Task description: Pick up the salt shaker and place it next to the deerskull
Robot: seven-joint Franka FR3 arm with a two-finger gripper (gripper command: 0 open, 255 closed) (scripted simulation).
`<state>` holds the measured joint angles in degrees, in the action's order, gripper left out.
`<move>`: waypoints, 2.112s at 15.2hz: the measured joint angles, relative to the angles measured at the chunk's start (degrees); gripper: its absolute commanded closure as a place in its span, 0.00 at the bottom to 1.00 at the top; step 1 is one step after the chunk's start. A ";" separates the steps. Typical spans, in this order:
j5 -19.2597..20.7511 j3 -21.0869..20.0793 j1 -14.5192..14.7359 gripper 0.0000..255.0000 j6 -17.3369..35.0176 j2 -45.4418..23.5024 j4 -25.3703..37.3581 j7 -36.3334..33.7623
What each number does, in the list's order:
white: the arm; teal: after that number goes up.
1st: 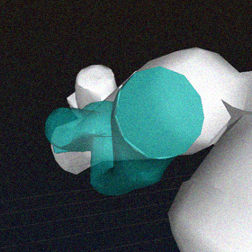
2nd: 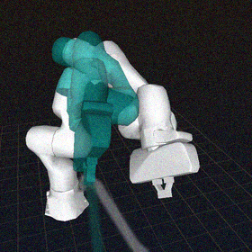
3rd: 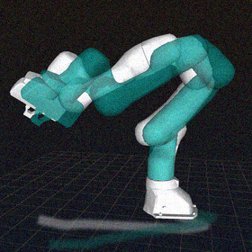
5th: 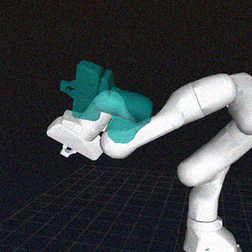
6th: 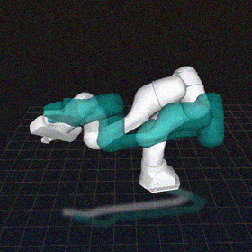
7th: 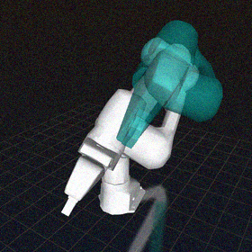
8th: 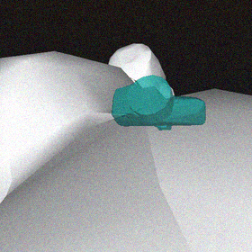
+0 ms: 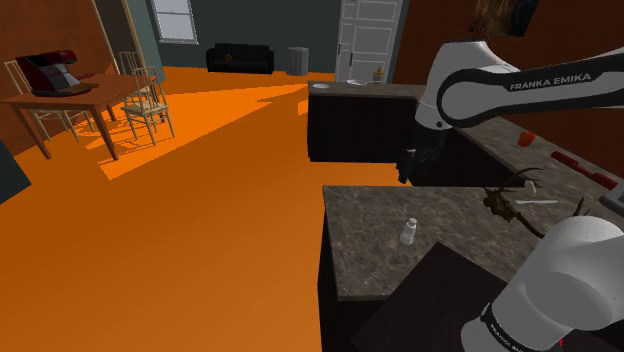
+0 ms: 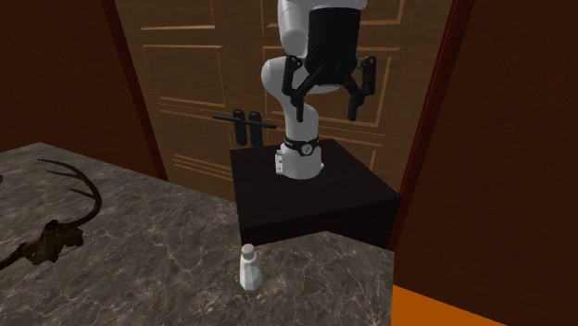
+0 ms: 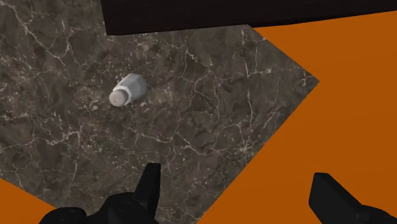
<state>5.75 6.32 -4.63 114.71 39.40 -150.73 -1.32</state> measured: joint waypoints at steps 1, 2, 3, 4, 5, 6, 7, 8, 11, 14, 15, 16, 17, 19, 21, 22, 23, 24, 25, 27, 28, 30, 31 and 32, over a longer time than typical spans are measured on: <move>0.70 0.78 -0.56 0.00 1.94 -0.82 -1.19 0.67; 1.16 1.25 -0.83 0.00 4.31 -2.51 -1.96 0.92; 1.86 2.05 -1.42 0.00 6.12 -3.43 -2.86 1.63; 2.38 2.51 -1.77 0.00 8.28 -4.67 -3.87 1.87; 2.99 3.18 -2.27 0.00 10.21 -5.93 -4.55 2.38; 3.58 3.85 -2.72 0.00 12.46 -7.61 -5.19 2.85; 3.99 4.33 -2.99 0.00 14.53 -9.47 -5.43 3.10; 4.69 5.27 -3.63 0.00 16.84 -11.29 -5.93 3.88; 6.24 7.22 -4.92 0.00 23.27 -16.72 -6.98 5.23; 7.23 9.11 -5.89 0.00 29.91 -23.34 -7.05 6.58; 7.35 9.70 -6.12 0.00 31.91 -25.68 -6.67 7.11; 7.52 10.55 -6.56 0.00 33.78 -27.84 -6.36 8.05; 7.44 11.21 -6.78 0.00 36.29 -30.64 -6.11 8.72; 6.58 12.13 -6.98 0.00 40.40 -35.95 -4.91 10.14; 5.42 13.10 -7.69 0.00 44.01 -40.50 -3.97 12.40; 4.83 13.15 -7.84 0.00 45.39 -42.11 -3.76 13.02; 4.00 13.10 -8.03 0.00 46.39 -43.60 -3.27 13.83; 3.52 13.03 -8.18 0.00 47.57 -44.71 -3.35 14.26; 2.77 12.81 -8.38 0.00 48.62 -45.99 -3.15 14.85; 1.63 12.26 -8.66 0.00 50.37 -48.02 -2.92 15.50; 1.01 11.95 -8.97 0.00 51.26 -49.02 -2.82 16.01; 0.23 11.46 -9.38 0.00 52.16 -50.25 -2.50 16.59; 0.05 11.35 -9.50 0.00 52.41 -50.52 -2.47 16.75; -0.04 11.29 -9.55 0.00 52.51 -50.66 -2.43 16.81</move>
<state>5.72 17.61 -14.18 167.22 -11.26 -153.16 15.49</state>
